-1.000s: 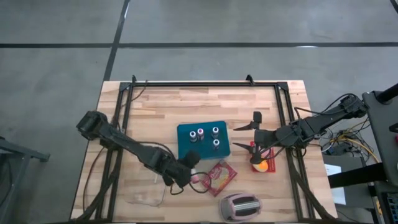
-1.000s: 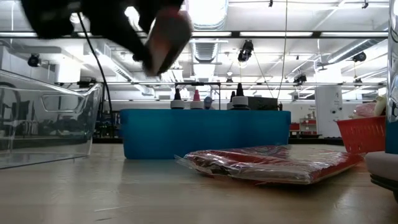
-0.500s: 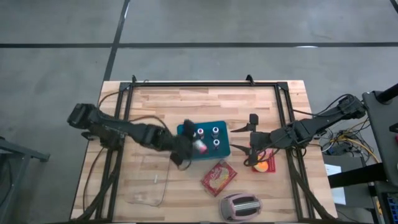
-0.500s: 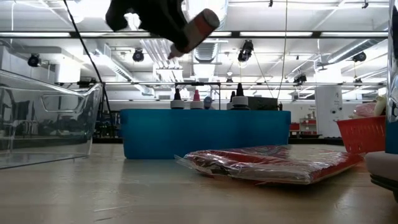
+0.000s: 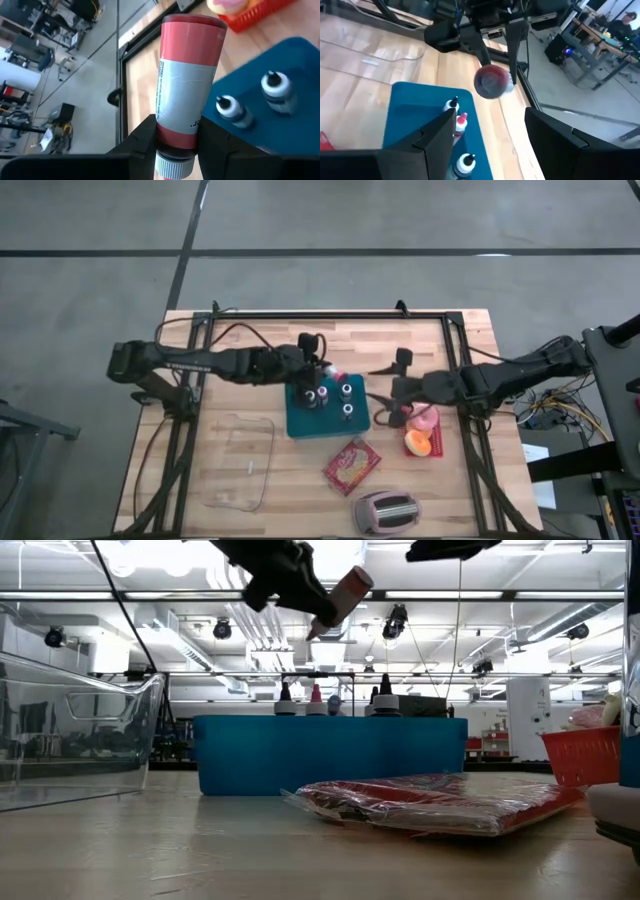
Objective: Pick & Place Food Item
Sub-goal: Put the pink food coloring bottle into the blue bin
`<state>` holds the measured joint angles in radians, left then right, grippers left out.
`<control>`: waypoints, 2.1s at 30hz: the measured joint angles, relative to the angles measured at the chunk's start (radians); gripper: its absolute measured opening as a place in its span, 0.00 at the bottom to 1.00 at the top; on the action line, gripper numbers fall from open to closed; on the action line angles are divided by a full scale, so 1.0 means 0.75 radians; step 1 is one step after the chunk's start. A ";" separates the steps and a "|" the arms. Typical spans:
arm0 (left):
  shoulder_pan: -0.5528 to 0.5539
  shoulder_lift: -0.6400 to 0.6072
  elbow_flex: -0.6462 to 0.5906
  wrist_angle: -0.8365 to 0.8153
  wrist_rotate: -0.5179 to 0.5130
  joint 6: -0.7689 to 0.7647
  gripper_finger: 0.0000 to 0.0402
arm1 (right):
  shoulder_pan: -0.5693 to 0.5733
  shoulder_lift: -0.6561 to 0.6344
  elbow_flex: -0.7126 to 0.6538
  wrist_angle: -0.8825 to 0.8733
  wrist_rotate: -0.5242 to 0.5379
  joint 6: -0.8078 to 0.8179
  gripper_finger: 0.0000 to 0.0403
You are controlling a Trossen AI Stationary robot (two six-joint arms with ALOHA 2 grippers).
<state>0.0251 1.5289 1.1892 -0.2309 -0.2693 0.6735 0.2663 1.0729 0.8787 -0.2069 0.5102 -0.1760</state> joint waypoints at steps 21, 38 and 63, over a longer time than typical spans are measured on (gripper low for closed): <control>0.153 0.055 0.001 0.220 0.102 0.035 0.25 | -0.383 0.005 0.008 0.028 -0.434 -0.056 0.58; 0.176 0.056 -0.001 0.229 0.184 0.055 0.22 | -0.382 0.203 0.203 -0.039 -0.437 -0.107 0.58; 0.175 0.057 -0.024 0.244 0.227 0.087 0.22 | -0.382 0.356 0.572 -0.580 -0.218 -0.042 0.60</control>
<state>0.1562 1.5719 1.1713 -0.0480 -0.0988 0.7391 -0.0199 1.3400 1.3077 -0.6420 0.3470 -0.2071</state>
